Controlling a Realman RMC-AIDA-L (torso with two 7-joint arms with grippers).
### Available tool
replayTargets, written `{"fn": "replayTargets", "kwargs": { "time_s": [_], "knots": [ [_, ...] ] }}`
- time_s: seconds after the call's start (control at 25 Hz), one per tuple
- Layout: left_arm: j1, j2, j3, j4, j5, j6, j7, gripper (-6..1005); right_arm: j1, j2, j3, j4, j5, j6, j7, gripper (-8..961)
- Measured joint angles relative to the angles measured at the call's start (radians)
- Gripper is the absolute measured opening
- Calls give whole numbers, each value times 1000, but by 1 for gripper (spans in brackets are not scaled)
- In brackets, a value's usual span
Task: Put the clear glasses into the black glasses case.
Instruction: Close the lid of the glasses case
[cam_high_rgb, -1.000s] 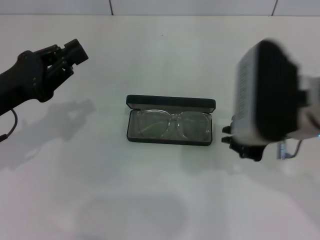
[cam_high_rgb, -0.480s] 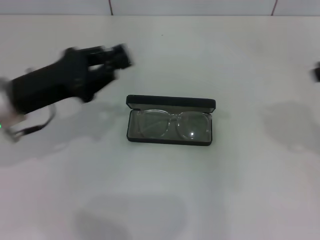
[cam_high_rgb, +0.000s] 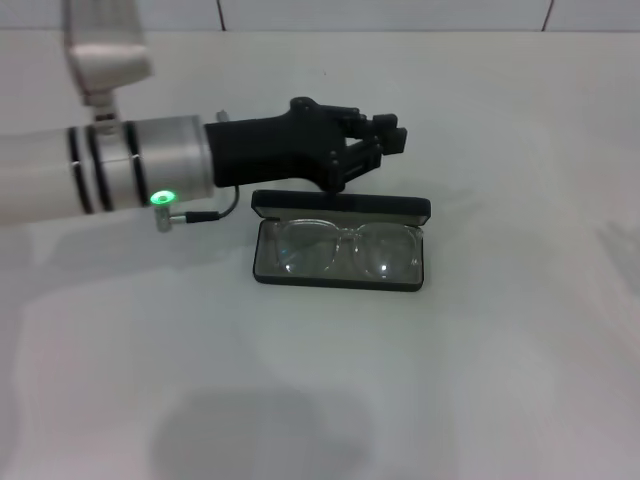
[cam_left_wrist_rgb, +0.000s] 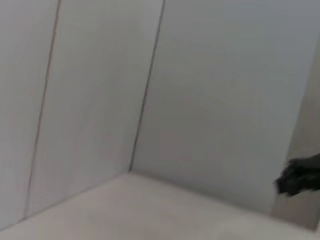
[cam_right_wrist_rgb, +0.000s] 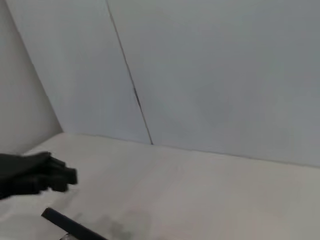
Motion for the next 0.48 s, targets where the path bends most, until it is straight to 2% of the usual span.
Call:
{"fn": "replayTargets", "kwargs": {
  "time_s": [0.24,0.48],
  "knots": [
    [-14,0,62,-10,4,-127,-25,182,5,-1,59,134,50,-15,-59,116],
    [-13,2,76,-17,57,-154,-54,184,39,-1,81,206,61,-19,-95,116]
  ]
}}
